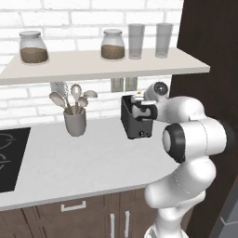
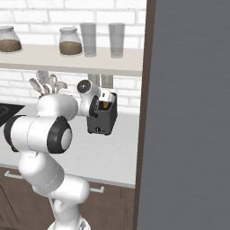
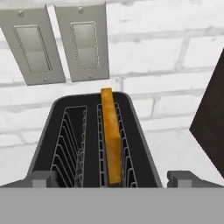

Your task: Start the toaster. Once the lever pops up, take the bread to the plate on the dining counter.

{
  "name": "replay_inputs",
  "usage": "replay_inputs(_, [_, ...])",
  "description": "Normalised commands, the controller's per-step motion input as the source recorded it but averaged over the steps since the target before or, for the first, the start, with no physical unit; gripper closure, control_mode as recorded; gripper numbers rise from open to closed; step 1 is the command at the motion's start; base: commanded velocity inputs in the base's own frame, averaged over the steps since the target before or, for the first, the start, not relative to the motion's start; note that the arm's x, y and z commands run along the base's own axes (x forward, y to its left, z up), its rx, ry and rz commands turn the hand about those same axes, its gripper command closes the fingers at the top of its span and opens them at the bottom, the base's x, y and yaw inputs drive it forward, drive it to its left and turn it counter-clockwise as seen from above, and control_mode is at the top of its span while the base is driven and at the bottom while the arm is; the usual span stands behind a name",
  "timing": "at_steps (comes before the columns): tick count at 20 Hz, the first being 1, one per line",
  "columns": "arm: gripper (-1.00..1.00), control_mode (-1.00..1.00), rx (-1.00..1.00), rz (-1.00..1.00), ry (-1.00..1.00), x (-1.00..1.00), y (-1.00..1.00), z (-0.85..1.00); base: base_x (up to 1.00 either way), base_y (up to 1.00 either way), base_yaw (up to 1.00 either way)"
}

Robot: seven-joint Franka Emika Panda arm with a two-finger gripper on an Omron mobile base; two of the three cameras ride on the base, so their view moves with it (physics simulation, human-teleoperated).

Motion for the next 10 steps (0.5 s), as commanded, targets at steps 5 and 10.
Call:
replay_inputs(5, [-1.0,-1.0,0.0,0.0,0.06,0.18,0.0,0.0,0.0,0.0,0.0])
replay_inputs(10, [-1.0,-1.0,0.0,0.0,0.01,0.09,0.0,-0.02,0.0,0.0,0.0])
